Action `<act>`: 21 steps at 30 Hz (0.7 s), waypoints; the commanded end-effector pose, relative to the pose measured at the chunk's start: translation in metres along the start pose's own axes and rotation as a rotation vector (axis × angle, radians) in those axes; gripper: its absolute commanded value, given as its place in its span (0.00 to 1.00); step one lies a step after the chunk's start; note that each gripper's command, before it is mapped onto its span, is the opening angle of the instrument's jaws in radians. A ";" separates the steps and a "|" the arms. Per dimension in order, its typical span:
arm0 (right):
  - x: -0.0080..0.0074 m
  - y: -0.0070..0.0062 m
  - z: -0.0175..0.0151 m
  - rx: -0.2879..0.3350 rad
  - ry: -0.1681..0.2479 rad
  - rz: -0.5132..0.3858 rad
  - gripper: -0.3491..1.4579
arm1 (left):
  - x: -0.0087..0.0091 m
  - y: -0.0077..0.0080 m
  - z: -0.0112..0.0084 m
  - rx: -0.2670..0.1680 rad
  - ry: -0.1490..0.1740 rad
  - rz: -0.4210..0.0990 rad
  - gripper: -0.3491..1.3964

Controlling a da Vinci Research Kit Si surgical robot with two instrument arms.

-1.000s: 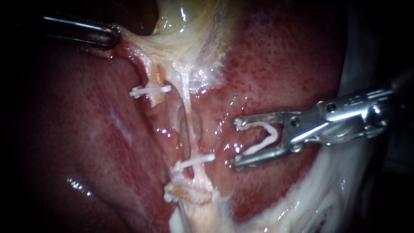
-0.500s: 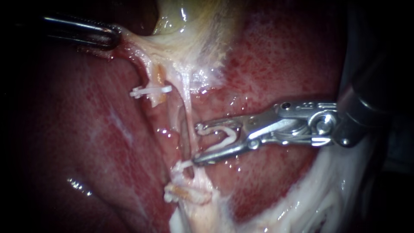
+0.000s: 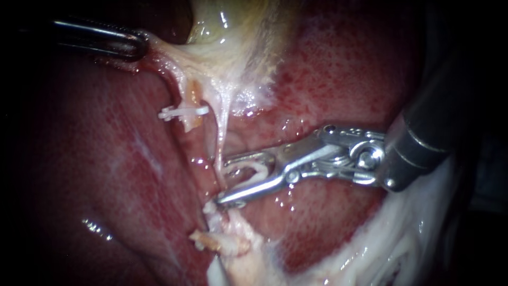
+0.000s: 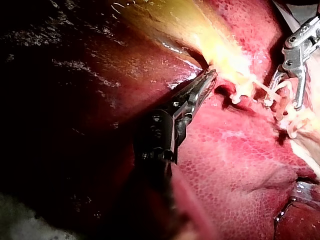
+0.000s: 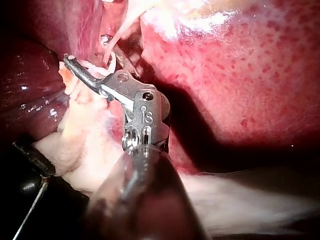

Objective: Clipping second clip right tube

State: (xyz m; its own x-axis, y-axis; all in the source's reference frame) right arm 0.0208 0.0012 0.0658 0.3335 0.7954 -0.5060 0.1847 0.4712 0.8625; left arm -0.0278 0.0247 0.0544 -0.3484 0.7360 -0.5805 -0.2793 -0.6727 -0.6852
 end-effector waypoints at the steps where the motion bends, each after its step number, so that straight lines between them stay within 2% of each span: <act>1: -0.0001 0.0000 0.0001 0.001 -0.002 0.004 0.47 | 0.0000 0.0000 0.0000 0.000 0.000 0.000 0.00; 16: 0.0000 -0.0002 0.0003 0.003 -0.002 0.008 0.47 | 0.0001 0.0000 0.0000 0.000 0.000 0.000 0.00; 21: 0.0000 -0.0008 0.0005 0.027 0.006 0.017 0.47 | 0.0001 0.0000 0.0000 0.000 0.000 0.000 0.00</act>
State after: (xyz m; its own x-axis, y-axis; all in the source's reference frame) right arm 0.0212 0.0005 0.0650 0.3315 0.8044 -0.4930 0.2107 0.4462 0.8698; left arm -0.0279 0.0247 0.0544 -0.3482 0.7362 -0.5803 -0.2796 -0.6724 -0.6853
